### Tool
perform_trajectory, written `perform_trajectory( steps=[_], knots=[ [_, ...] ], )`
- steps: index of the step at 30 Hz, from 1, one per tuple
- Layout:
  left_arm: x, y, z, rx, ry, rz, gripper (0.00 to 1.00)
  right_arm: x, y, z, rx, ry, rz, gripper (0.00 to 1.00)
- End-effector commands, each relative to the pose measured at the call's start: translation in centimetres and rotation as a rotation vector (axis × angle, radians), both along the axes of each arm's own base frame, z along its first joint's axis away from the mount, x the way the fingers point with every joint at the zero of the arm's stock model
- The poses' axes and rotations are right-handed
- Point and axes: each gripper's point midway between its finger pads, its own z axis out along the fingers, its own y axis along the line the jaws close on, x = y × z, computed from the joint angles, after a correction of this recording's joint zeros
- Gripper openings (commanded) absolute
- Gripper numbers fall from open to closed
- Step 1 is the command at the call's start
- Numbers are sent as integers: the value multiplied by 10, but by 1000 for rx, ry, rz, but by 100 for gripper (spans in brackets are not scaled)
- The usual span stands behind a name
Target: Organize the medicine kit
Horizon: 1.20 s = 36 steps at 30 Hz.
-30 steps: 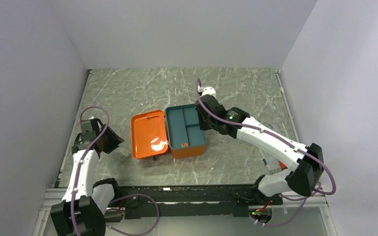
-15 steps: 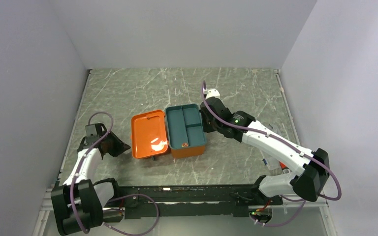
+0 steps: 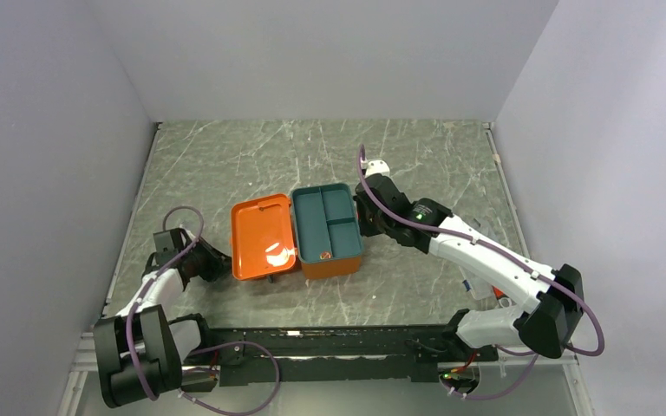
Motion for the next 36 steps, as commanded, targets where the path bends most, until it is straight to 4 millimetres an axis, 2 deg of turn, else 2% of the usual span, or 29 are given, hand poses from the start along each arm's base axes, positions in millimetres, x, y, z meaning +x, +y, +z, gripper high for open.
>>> perform_trajectory(
  steps=[1,15,30,36],
  knots=[
    [12,-9,15,-85,-102,-25,0,0,2,10,51,-21,-4,9],
    [15,-14,40,-192,-249,-44,0,-1,4,9,52,-6,-2,7],
    [22,-19,81,-228,-386,-95,0,-2,2,4,29,4,-7,6],
    [26,-17,106,-200,-439,-110,0,3,-8,-4,-23,-1,-52,6]
  ],
)
